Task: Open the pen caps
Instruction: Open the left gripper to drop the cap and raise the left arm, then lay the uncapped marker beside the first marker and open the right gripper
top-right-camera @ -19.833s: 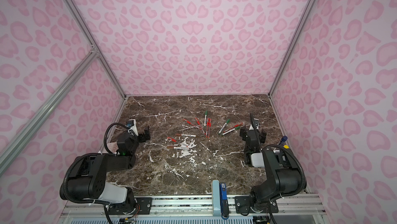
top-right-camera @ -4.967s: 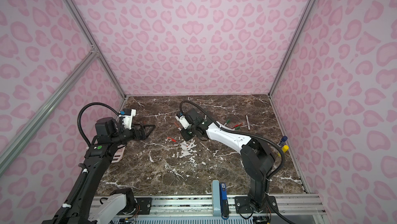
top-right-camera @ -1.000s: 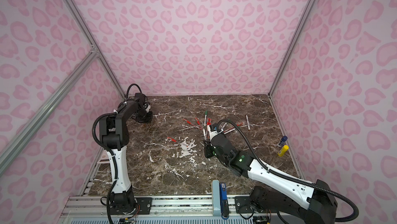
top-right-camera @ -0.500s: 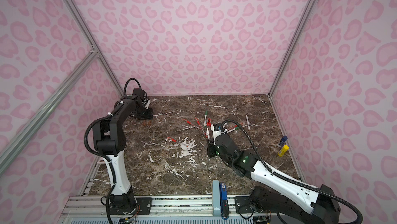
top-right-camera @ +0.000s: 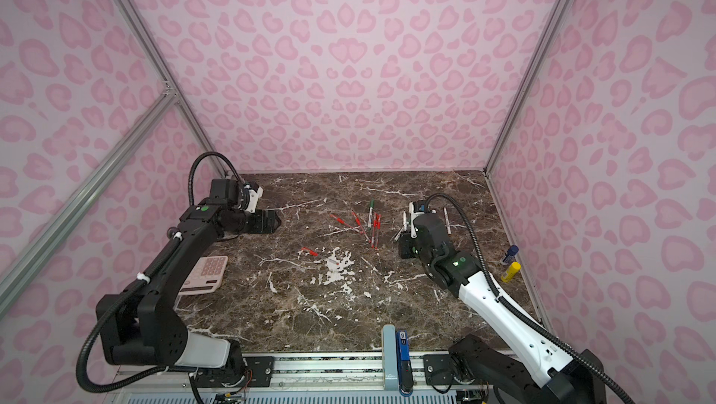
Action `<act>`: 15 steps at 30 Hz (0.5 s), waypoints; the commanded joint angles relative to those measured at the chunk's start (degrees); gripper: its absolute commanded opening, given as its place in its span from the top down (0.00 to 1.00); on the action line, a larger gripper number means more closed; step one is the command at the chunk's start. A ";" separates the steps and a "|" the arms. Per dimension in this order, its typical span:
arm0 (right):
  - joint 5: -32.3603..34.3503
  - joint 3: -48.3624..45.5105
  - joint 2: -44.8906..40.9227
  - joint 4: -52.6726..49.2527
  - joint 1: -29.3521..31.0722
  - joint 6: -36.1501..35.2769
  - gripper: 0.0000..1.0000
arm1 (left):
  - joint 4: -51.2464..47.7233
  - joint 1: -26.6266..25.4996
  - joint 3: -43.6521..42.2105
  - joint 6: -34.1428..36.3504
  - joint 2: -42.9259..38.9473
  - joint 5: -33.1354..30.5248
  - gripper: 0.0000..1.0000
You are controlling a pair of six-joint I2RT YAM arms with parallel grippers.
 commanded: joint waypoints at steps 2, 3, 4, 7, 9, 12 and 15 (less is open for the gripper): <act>-4.14 2.88 2.67 -3.69 -6.62 -5.57 1.00 | 8.16 -0.01 -6.45 -0.13 -8.07 3.75 0.02; -4.47 3.51 3.45 -3.70 -8.06 -6.55 1.00 | 9.26 0.02 -8.02 -0.09 -10.06 4.11 0.02; -4.81 4.29 4.55 -3.70 -9.73 -7.72 1.00 | 10.76 -0.01 -9.98 -0.03 -12.33 4.70 0.02; -6.60 7.21 8.77 -4.38 -14.55 -10.24 1.00 | 14.46 0.21 -14.88 0.11 -18.19 6.35 0.02; -7.24 9.04 11.47 -4.53 -16.84 -11.64 1.00 | 15.41 0.83 -16.78 -0.25 -20.94 7.71 0.02; -6.64 11.90 16.24 -4.35 -19.20 -14.07 1.00 | 17.09 2.52 -18.29 -2.14 -22.50 11.12 0.02; -5.73 16.56 21.73 -6.58 -21.09 -16.60 1.00 | 18.84 4.52 -18.91 -5.43 -22.62 12.48 0.02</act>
